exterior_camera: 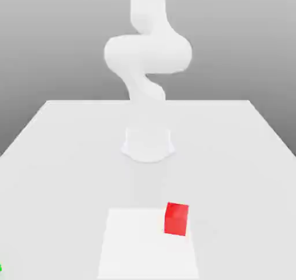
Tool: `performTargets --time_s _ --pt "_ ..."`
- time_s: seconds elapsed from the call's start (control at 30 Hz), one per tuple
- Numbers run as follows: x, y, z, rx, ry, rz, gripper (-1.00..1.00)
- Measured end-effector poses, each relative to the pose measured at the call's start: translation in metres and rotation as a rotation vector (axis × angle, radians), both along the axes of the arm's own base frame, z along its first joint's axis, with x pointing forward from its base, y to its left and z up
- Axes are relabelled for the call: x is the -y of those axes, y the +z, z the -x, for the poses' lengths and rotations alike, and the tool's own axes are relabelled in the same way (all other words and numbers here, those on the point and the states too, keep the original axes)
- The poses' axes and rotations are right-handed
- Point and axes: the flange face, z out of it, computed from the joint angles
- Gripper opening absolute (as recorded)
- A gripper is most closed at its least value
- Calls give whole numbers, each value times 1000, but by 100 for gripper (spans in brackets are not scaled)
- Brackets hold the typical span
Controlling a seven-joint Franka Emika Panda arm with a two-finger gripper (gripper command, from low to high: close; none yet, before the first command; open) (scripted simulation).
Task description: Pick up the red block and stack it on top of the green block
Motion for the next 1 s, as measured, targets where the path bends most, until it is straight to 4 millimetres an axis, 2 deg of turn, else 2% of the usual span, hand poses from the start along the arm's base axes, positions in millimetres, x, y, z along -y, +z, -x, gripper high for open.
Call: performTargets --time_s 0.13,0.3,0.47,0.63,0.77,1.0 --pt "-8 -85 -39 -118 197 68 0" --pt "-29 -192 -62 -252 442 162 0" --pt "-52 -295 -56 -375 694 267 0" --pt "-67 -386 -27 -490 948 383 0" --pt "-70 -443 5 -571 1144 479 0" --pt "-70 -481 7 -579 1186 504 0"
